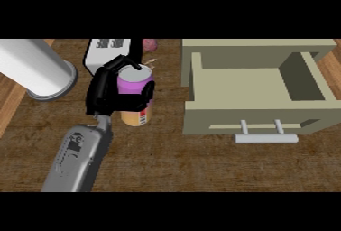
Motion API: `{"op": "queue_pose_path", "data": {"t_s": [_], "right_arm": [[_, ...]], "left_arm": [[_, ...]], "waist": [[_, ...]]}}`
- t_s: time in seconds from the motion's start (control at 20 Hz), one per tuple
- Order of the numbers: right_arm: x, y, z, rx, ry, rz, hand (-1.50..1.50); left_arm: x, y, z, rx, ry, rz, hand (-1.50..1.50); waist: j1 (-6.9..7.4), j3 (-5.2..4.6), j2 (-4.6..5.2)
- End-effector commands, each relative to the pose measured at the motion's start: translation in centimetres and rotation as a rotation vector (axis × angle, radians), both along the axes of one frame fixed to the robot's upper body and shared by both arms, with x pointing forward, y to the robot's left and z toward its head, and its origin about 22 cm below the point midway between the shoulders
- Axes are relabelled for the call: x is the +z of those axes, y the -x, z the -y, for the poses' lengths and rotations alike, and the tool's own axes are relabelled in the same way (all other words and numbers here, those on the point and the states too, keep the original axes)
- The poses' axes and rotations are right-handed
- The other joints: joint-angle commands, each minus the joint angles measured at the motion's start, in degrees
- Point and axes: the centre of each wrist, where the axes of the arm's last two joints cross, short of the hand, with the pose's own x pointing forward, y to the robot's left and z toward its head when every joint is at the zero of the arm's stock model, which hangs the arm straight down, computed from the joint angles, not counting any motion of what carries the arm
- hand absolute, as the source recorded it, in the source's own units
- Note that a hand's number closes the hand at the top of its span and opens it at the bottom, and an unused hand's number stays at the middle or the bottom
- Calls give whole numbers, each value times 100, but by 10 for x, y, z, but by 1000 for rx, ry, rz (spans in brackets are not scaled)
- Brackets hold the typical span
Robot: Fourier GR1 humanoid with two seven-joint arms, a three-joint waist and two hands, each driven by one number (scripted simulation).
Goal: Pick up the can, place it into the drawer and close the drawer
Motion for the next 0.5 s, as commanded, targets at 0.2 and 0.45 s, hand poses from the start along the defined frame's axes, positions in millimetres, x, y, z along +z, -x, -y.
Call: {"op": "queue_pose_path", "data": {"t_s": [0.2, 0.45], "right_arm": [[6, 2, -6, -9, -3, 6, -150], [11, 5, -14, 3, 13, 8, -150]], "left_arm": [[61, -17, 64, -39, -45, 35, 150], [108, -31, 103, -53, -61, 37, 150]], "waist": [[-39, -1, 5], [-97, 0, 13]]}}
